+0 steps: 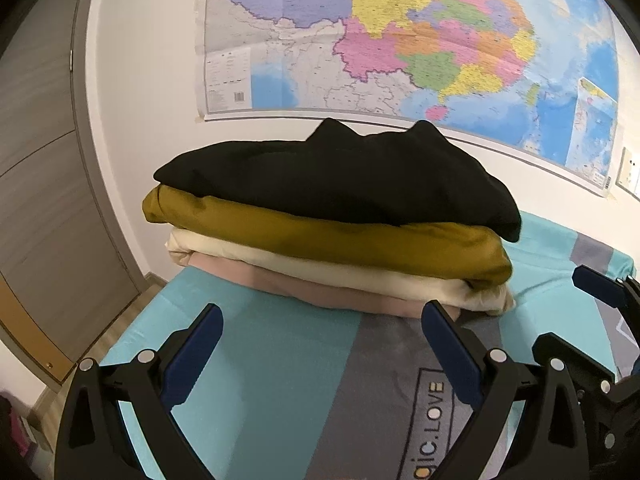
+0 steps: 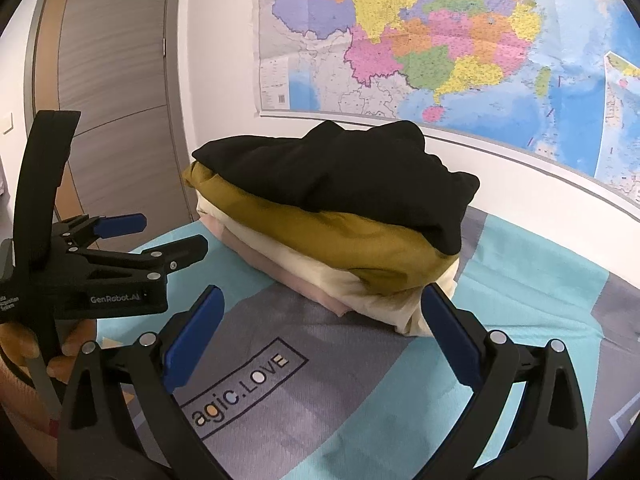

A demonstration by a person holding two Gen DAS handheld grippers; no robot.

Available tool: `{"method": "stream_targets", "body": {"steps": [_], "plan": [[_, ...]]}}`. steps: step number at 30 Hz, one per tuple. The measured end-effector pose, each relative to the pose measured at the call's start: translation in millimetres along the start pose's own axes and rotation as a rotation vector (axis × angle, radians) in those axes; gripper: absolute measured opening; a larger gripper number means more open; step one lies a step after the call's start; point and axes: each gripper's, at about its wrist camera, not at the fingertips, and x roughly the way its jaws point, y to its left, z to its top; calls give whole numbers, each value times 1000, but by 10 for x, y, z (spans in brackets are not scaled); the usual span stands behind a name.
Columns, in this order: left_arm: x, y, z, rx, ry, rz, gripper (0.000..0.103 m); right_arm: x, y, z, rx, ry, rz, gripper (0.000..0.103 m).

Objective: Fold large clothes

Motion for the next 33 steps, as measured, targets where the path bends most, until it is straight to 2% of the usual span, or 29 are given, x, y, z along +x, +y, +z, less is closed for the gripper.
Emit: {"method": "stream_targets", "body": {"steps": [33], "plan": [[-188,-130,-168,25,0,-8,96,-212,16,-122,19,-15,-10,97]]}}
